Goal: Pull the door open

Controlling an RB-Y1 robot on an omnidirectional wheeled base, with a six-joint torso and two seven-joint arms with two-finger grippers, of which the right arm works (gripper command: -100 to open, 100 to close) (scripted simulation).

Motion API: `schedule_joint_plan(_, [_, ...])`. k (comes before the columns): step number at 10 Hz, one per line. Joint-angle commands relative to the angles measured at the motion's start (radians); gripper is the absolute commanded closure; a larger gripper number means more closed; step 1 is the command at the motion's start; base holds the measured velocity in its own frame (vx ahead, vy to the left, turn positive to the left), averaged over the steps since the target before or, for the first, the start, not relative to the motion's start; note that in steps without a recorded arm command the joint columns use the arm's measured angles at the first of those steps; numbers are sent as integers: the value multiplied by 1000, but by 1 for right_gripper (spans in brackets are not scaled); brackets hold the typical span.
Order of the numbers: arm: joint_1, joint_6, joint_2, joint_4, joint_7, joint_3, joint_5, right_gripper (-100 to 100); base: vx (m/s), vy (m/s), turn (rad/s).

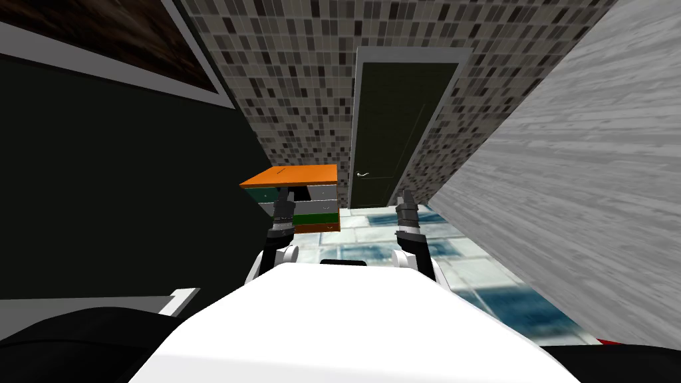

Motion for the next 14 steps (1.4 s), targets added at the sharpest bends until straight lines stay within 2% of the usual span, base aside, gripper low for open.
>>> schedule_joint_plan(1, [-18,-6,-9,36,-1,-8,-4,-100,34,-20,70])
schedule_joint_plan(3, [-33,-11,-16,67,-1,-15,-7,-100,56,-39,56])
schedule_joint_plan(4, [-51,-18,-23,103,-2,-23,-11,-100,77,-36,87])
schedule_joint_plan(7, [-83,-29,-36,169,-3,-38,-18,-100,79,-44,64])
schedule_joint_plan(14, [-185,-65,-67,372,-7,-84,-39,-100,76,-56,80])
